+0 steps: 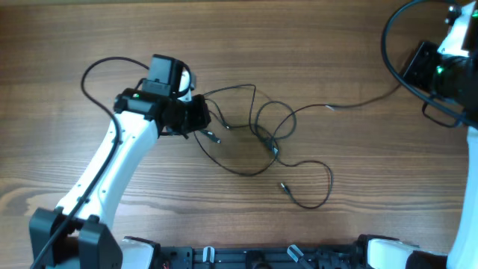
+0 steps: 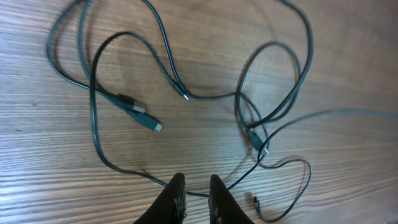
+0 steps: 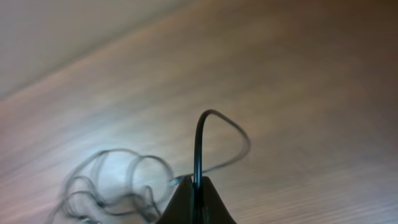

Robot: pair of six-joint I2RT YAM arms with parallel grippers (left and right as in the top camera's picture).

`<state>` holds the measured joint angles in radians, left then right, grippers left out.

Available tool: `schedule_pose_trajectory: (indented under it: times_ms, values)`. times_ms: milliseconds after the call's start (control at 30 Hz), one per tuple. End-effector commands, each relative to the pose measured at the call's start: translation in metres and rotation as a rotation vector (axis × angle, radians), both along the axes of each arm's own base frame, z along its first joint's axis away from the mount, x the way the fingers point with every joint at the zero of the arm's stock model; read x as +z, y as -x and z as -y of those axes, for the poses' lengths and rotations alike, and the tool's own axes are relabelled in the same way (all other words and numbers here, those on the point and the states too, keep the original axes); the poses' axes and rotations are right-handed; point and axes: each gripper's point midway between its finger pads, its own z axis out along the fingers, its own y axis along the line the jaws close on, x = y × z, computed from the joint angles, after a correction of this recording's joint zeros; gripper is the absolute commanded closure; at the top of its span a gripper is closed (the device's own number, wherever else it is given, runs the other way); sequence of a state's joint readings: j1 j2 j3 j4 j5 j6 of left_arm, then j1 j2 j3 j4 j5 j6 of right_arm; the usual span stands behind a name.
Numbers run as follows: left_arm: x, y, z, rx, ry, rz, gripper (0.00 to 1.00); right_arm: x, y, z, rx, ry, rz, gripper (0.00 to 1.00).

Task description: Untangle cables

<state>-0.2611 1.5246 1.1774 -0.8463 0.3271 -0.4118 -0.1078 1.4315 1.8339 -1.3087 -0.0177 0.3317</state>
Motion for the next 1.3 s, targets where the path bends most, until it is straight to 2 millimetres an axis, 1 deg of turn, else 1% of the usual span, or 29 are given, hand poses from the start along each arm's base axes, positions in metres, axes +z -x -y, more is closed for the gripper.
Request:
schedule_pose_trajectory:
  times_ms: [0, 33, 67, 133, 167, 200, 267, 333, 400, 500, 567, 600, 667, 733, 767, 800, 833, 867, 900, 933, 1033, 1100, 1167, 1233, 1267]
  values:
    - [-0.010, 0.002, 0.008, -0.038, -0.021, -0.014, 0.86, -0.045, -0.002, 0.036, -0.167, 0.119, -0.161, 0.96]
    - [-0.010, 0.002, 0.009, -0.043, -0.023, -0.012, 0.85, -0.058, -0.006, 0.032, -0.151, 0.097, -0.200, 0.96]
    - [-0.010, 0.002, 0.009, -0.042, -0.023, -0.013, 0.86, -0.066, -0.009, 0.027, -0.131, 0.069, -0.222, 0.96]
    - [-0.011, 0.002, 0.008, -0.041, -0.027, -0.012, 0.85, -0.077, -0.011, 0.017, -0.095, 0.017, -0.262, 0.83]
    - [-0.011, 0.002, 0.008, -0.040, -0.030, -0.011, 0.85, -0.082, -0.011, 0.012, -0.064, -0.001, -0.281, 0.78]
    - [-0.011, 0.002, 0.007, -0.038, -0.033, -0.010, 0.85, -0.087, -0.011, 0.006, -0.019, -0.014, -0.300, 0.70]
    - [-0.011, 0.002, 0.007, -0.038, -0.034, -0.012, 0.85, -0.096, -0.009, -0.004, 0.053, -0.044, -0.347, 0.58]
    - [-0.011, 0.002, 0.006, -0.037, -0.038, -0.010, 0.85, -0.099, -0.004, -0.004, 0.051, -0.046, -0.372, 0.50]
    - [-0.012, 0.002, 0.005, -0.035, -0.045, -0.013, 0.85, -0.097, 0.001, -0.005, 0.049, -0.050, -0.374, 0.43]
    - [-0.012, 0.003, 0.005, -0.035, -0.046, -0.016, 0.85, -0.087, 0.009, -0.006, 0.050, -0.046, -0.355, 0.41]
    - [-0.012, 0.003, 0.005, -0.035, -0.046, -0.016, 0.85, -0.077, 0.016, -0.007, 0.053, -0.041, -0.329, 0.42]
    - [-0.012, 0.003, 0.005, -0.035, -0.046, -0.016, 0.85, -0.070, 0.022, -0.007, 0.052, -0.038, -0.303, 0.41]
    - [-0.012, 0.003, 0.005, -0.035, -0.046, -0.016, 0.85, -0.063, 0.033, -0.009, 0.056, -0.029, -0.256, 0.40]
    - [-0.012, 0.003, 0.005, -0.035, -0.045, -0.015, 0.85, -0.066, 0.049, -0.011, 0.062, -0.027, -0.227, 0.39]
    - [-0.012, 0.003, 0.005, -0.035, -0.045, -0.015, 0.85, -0.073, 0.057, -0.015, 0.074, -0.037, -0.213, 0.37]
    - [-0.012, 0.003, 0.005, -0.035, -0.045, -0.015, 0.85, -0.079, 0.060, -0.018, 0.092, -0.046, -0.201, 0.34]
    - [-0.012, 0.003, 0.005, -0.034, -0.046, -0.015, 0.85, -0.090, 0.064, -0.029, 0.130, -0.089, -0.171, 0.27]
    - [-0.012, 0.003, 0.005, -0.035, -0.045, -0.014, 0.85, -0.101, 0.064, -0.043, 0.179, -0.149, -0.143, 0.24]
    - [-0.012, 0.003, 0.005, -0.035, -0.045, -0.015, 0.85, -0.111, 0.062, -0.056, 0.248, -0.193, -0.121, 0.23]
    - [-0.012, 0.003, 0.005, -0.035, -0.045, -0.015, 0.85, -0.119, 0.060, -0.063, 0.286, -0.215, -0.114, 0.23]
    - [-0.012, 0.003, 0.005, -0.034, -0.045, -0.015, 0.85, -0.160, 0.053, -0.086, 0.364, -0.229, -0.171, 0.23]
    - [-0.012, 0.003, 0.005, -0.034, -0.045, -0.014, 0.85, -0.180, 0.048, -0.106, 0.438, -0.224, -0.216, 0.23]
    - [-0.012, 0.003, 0.005, -0.034, -0.045, -0.015, 0.85, -0.202, 0.039, -0.132, 0.517, -0.205, -0.263, 0.23]
    - [-0.012, 0.003, 0.005, -0.034, -0.045, -0.015, 0.85, -0.221, 0.033, -0.154, 0.564, -0.207, -0.297, 0.24]
    - [-0.012, 0.003, 0.005, -0.034, -0.046, -0.016, 0.85, -0.239, 0.029, -0.169, 0.554, -0.228, -0.338, 0.25]
